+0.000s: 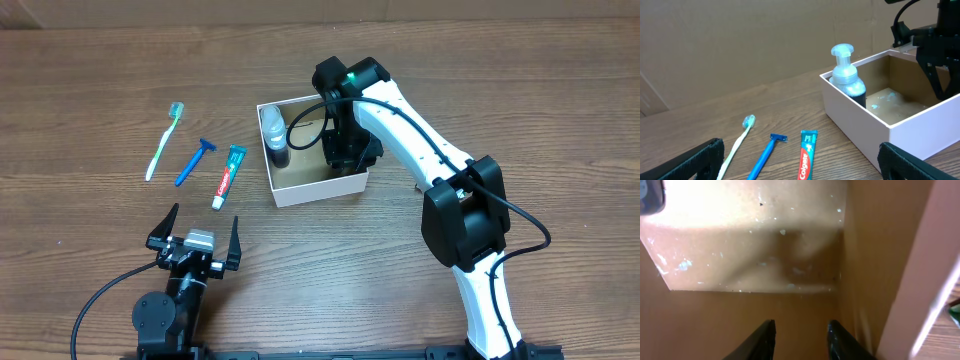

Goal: Pack container
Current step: 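Move the right gripper right toward the Dettol bar soap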

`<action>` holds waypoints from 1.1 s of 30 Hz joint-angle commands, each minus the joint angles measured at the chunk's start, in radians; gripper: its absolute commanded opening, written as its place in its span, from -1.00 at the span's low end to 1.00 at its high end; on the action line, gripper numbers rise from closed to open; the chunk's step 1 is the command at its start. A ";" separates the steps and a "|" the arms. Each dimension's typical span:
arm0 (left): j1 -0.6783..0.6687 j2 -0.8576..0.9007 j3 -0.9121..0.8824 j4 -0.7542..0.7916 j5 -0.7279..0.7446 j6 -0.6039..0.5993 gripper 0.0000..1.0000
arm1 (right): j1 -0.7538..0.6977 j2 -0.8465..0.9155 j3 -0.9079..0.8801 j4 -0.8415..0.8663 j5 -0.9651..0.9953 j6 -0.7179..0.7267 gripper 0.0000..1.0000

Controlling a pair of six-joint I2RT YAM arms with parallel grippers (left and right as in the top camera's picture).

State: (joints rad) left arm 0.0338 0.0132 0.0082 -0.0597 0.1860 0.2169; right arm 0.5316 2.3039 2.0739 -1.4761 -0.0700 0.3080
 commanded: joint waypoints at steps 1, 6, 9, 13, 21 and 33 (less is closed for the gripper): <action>0.005 -0.009 -0.003 0.000 -0.006 0.004 1.00 | -0.005 -0.020 0.021 0.019 0.025 0.113 -0.37; 0.005 -0.009 -0.003 0.001 -0.006 0.004 1.00 | 0.003 -0.020 0.021 0.046 0.024 0.207 -0.44; 0.005 -0.009 -0.003 0.000 -0.006 0.004 1.00 | 0.003 -0.020 0.021 0.053 0.025 0.285 -0.45; 0.005 -0.009 -0.003 0.001 -0.006 0.004 1.00 | 0.003 -0.020 0.021 0.058 0.042 0.361 -0.44; 0.005 -0.009 -0.003 0.000 -0.006 0.004 1.00 | 0.002 -0.020 0.021 0.060 0.098 0.459 -0.46; 0.005 -0.009 -0.003 0.000 -0.006 0.004 1.00 | 0.003 -0.027 0.022 0.152 0.047 0.242 -0.48</action>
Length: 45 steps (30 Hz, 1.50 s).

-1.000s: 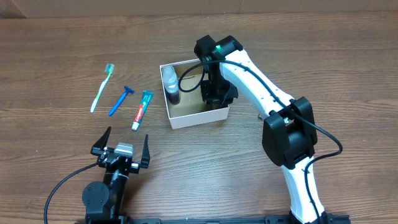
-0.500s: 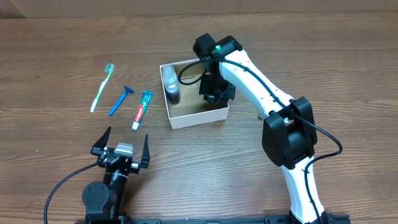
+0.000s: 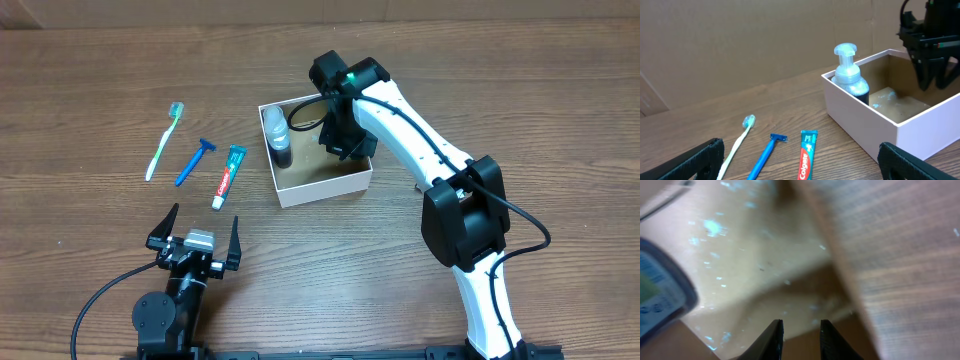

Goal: Pack container
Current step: 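Move the right gripper right toward the Dettol bar soap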

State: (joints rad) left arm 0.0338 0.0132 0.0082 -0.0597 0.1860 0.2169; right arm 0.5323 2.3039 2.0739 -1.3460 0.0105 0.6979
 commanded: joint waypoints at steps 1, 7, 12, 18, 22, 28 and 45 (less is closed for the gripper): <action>0.005 -0.009 -0.003 0.000 -0.006 0.004 1.00 | 0.002 -0.040 0.032 0.023 -0.060 -0.230 -0.47; 0.005 -0.009 -0.003 0.000 -0.006 0.004 1.00 | -0.015 -0.136 0.129 -0.077 -0.061 -0.359 -0.47; 0.005 -0.009 -0.003 0.000 -0.006 0.004 1.00 | -0.043 -0.222 0.154 -0.142 -0.053 -0.411 -0.47; 0.005 -0.009 -0.003 0.000 -0.006 0.004 1.00 | -0.101 -0.228 0.125 -0.217 -0.037 -0.412 -0.47; 0.005 -0.009 -0.003 0.000 -0.006 0.004 1.00 | -0.137 -0.228 0.050 -0.207 -0.017 -0.411 -0.47; 0.005 -0.009 -0.003 0.000 -0.006 0.004 1.00 | -0.167 -0.228 -0.096 -0.156 -0.012 -0.411 -0.47; 0.005 -0.009 -0.003 0.000 -0.006 0.004 1.00 | -0.111 -0.228 -0.270 -0.048 -0.092 -0.437 -0.47</action>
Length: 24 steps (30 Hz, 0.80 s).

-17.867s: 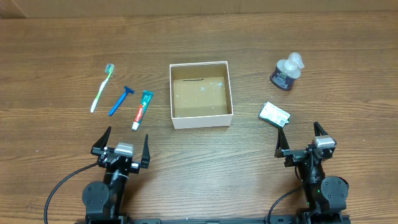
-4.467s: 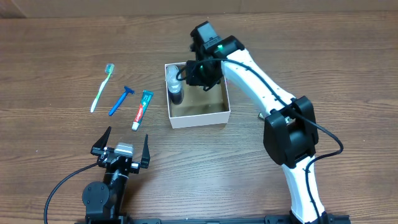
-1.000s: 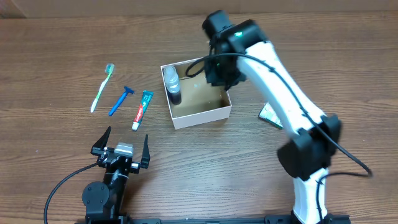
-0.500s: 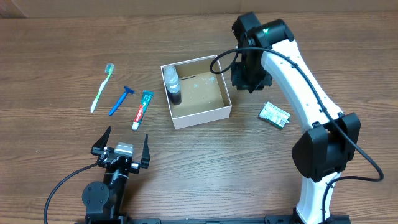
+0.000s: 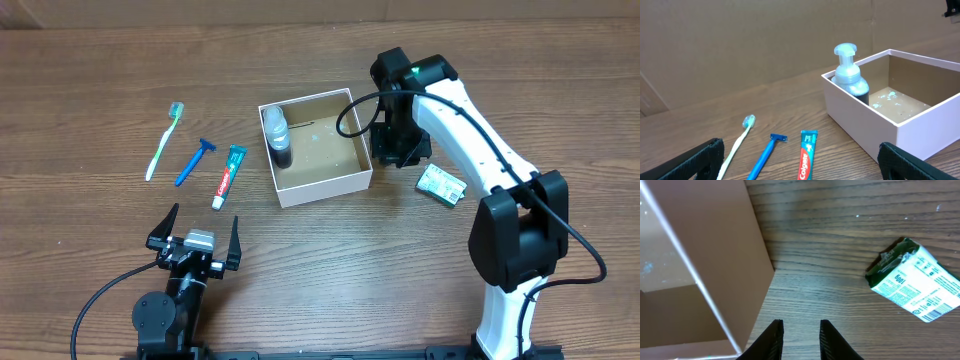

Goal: Pack container
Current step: 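Move the right gripper right toward the Dettol bar soap, then lower the right gripper and grasp the Dettol bar soap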

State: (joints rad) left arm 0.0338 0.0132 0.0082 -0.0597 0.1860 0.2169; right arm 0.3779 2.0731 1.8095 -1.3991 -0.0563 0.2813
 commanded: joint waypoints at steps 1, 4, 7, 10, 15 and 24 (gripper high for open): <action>0.005 -0.009 -0.003 0.000 -0.006 0.004 1.00 | 0.057 0.003 -0.006 0.007 -0.027 -0.021 -0.48; 0.005 -0.009 -0.003 0.000 -0.006 0.004 1.00 | 0.087 0.003 -0.006 0.011 -0.028 -0.020 -0.48; 0.005 -0.009 -0.003 0.000 -0.006 0.004 1.00 | 0.106 0.003 -0.006 0.010 -0.029 -0.016 -0.47; 0.005 -0.009 -0.003 0.000 -0.006 0.004 1.00 | 0.111 0.003 -0.006 0.010 -0.032 -0.016 -0.48; 0.005 -0.009 -0.003 0.000 -0.006 0.004 1.00 | 0.076 0.003 -0.006 0.022 -0.031 -0.017 -0.48; 0.005 -0.009 -0.003 0.000 -0.006 0.004 1.00 | -0.185 0.003 -0.010 -0.001 -0.085 -0.021 0.01</action>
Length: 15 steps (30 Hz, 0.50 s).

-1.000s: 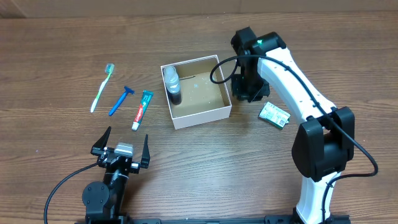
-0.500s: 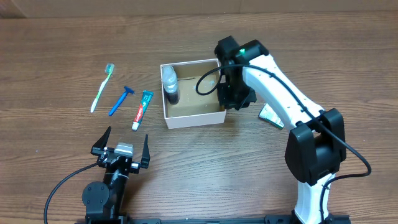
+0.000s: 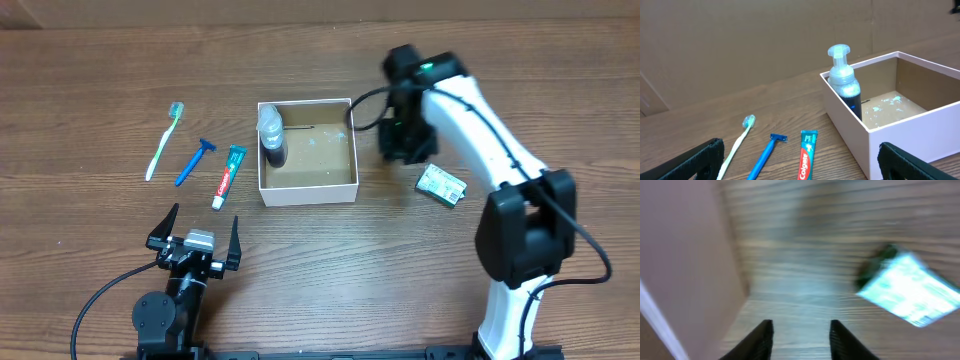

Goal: Pack container
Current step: 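Lower the right gripper and grasp the Dettol bar soap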

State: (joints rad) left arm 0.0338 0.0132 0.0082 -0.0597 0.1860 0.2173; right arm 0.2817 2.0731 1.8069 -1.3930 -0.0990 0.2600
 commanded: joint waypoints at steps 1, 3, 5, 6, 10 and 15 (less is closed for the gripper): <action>0.005 -0.009 -0.003 0.000 -0.006 0.004 1.00 | -0.108 0.003 -0.010 -0.011 -0.046 0.001 0.15; 0.005 -0.009 -0.003 0.000 -0.006 0.004 1.00 | -0.152 0.003 -0.029 -0.015 -0.046 0.001 0.66; 0.005 -0.009 -0.003 0.000 -0.006 0.004 1.00 | -0.181 0.003 -0.056 -0.015 -0.046 0.001 0.99; 0.005 -0.009 -0.003 0.000 -0.006 0.004 1.00 | -0.198 0.003 -0.085 -0.010 -0.046 0.001 1.00; 0.005 -0.009 -0.003 0.000 -0.006 0.004 1.00 | -0.236 0.003 -0.180 0.023 -0.060 0.001 1.00; 0.005 -0.009 -0.003 0.000 -0.006 0.004 1.00 | -0.248 0.003 -0.280 0.116 -0.090 0.006 1.00</action>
State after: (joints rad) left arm 0.0338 0.0132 0.0082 -0.0597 0.1860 0.2169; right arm 0.0387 2.0731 1.5803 -1.3228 -0.1551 0.2611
